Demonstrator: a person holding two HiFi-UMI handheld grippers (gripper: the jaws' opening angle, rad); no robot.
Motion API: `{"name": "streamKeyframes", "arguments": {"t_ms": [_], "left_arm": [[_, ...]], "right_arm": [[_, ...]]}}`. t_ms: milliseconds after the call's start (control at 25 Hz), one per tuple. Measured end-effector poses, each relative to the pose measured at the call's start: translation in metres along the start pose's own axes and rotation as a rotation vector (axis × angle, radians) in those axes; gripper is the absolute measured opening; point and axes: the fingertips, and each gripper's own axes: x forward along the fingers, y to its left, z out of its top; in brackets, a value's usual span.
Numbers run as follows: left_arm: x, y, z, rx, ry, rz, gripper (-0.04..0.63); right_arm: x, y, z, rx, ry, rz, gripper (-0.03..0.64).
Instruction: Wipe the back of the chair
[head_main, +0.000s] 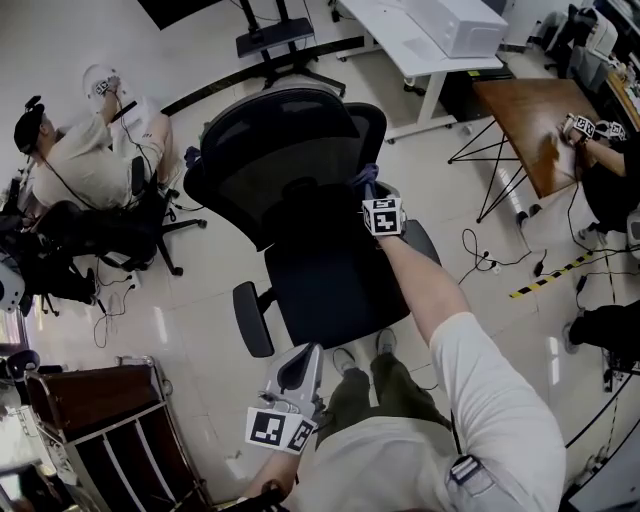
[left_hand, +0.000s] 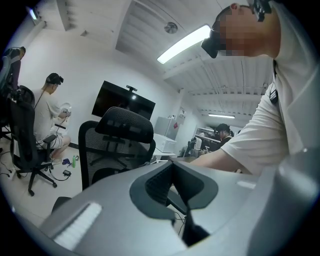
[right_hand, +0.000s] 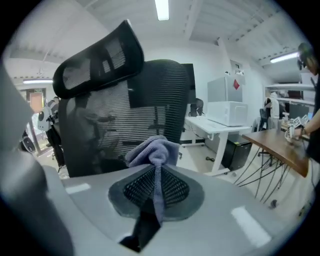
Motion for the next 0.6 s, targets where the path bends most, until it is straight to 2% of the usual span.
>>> {"name": "streamKeyframes", "arguments": {"t_ms": [120, 240, 360, 480, 600], "left_arm": [[0.021, 0.025, 0.030, -0.029, 0.012, 0.031, 0.130], [0.032, 0.051, 0.045, -0.045, 0.009, 0.078, 0.130], [0.016, 0.073, 0.041, -0.025, 0.005, 0.147, 0.130], [0.015, 0.106, 0.028, -0.014, 0.020, 0.252, 0.130], [0.001, 0.143, 0.004, -0.022, 0.046, 0.337, 0.130]], "right_arm": [[0.022, 0.083, 0.015, -0.066, 0.039, 0.127, 0.031], [0.048, 0.179, -0.009, -0.126, 0.107, 0.252, 0.032], [0.061, 0.263, -0.034, -0.170, 0.117, 0.349, 0.032], [0.099, 0.312, -0.073, -0.182, 0.176, 0.443, 0.032], [0.137, 0.327, -0.098, -0.164, 0.203, 0.454, 0.031]]}}
